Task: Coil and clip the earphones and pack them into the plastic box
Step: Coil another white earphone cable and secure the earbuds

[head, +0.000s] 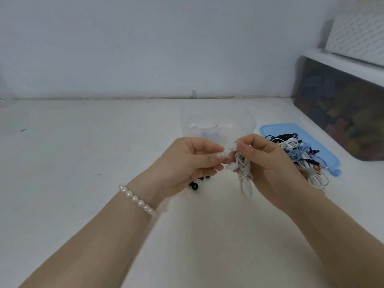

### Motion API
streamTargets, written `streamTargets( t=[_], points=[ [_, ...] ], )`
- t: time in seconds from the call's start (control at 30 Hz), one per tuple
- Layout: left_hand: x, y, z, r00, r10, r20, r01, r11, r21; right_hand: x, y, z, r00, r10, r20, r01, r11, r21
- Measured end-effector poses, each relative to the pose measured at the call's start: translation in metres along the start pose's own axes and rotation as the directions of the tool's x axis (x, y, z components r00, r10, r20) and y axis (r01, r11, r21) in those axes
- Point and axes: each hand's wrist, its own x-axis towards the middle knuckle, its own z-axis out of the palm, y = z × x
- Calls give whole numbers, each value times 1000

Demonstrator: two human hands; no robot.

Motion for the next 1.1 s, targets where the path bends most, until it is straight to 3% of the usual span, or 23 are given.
streamTargets(
  t=[0.17, 0.6, 1.1],
  points=[
    [2, -3, 7, 999, -43, -32, 38, 990, -138, 0, -2, -1, 996, -79, -42, 78, 997, -15],
    [2, -7, 10, 995, -27, -97, 18, 996, -90, -4, -2, 4, 973, -218, -72, 198, 956, -218],
    [3, -9, 11, 993, -66, -95, 55, 991, -123, -3, 2, 4, 971, -231, -58, 210, 945, -250]
  ],
)
